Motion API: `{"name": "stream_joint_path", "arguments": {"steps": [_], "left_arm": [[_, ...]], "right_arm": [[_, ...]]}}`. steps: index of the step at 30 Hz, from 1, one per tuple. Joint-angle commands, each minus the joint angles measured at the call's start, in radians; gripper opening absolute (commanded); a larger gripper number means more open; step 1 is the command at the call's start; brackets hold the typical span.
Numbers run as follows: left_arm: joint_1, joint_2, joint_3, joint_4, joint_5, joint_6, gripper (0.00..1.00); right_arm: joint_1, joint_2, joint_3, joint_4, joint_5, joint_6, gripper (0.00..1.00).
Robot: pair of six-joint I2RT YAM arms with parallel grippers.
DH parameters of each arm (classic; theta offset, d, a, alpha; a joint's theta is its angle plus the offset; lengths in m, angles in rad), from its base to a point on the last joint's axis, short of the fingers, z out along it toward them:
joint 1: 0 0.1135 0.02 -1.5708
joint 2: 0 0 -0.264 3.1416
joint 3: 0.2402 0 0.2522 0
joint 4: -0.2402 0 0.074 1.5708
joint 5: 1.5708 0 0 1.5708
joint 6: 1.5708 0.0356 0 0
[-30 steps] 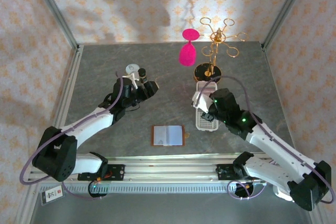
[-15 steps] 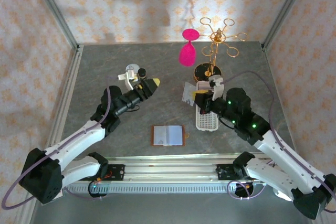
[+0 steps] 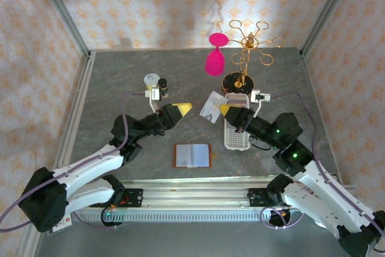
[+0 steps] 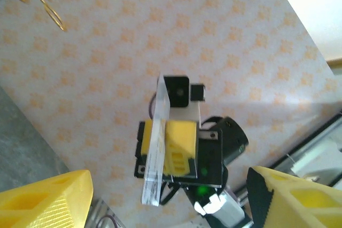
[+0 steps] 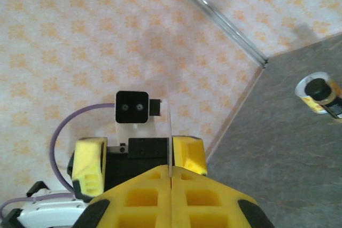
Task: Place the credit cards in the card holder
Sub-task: Pick up the credit card from the storage box.
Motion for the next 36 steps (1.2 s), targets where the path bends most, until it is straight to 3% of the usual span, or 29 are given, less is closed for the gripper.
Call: {"name": "stream_joint_path", "arguments": {"steps": [1, 6, 9, 19, 23, 30, 34, 36], "left_arm": [[-0.024, 0.013, 0.047, -0.025, 0.043, 0.041, 0.7], [-0.041, 0.024, 0.034, 0.028, 0.031, 0.02, 0.56], [-0.043, 0.034, 0.026, 0.071, 0.038, -0.006, 0.4], [-0.063, 0.063, 0.018, 0.117, 0.04, -0.041, 0.01], [-0.065, 0.041, 0.012, 0.066, -0.02, -0.017, 0.0], [-0.083, -0.041, -0.03, -0.006, -0.288, 0.028, 0.0], [-0.097, -0.053, -0.052, 0.021, -0.37, 0.003, 0.0], [-0.107, -0.044, -0.051, 0.037, -0.375, -0.013, 0.0]], "right_arm": [[0.006, 0.007, 0.007, 0.102, -0.058, 0.031, 0.0], [0.006, 0.023, 0.003, 0.113, -0.061, 0.032, 0.0], [0.007, 0.036, 0.005, 0.109, -0.057, 0.03, 0.0], [0.009, 0.062, 0.003, 0.139, -0.056, 0.043, 0.0], [0.01, 0.057, 0.0, 0.168, -0.036, 0.054, 0.0], [0.029, 0.029, -0.073, 0.341, 0.052, 0.155, 0.56], [0.062, 0.005, -0.156, 0.487, 0.164, 0.214, 0.74], [0.088, 0.016, -0.178, 0.543, 0.211, 0.22, 0.74]]}}
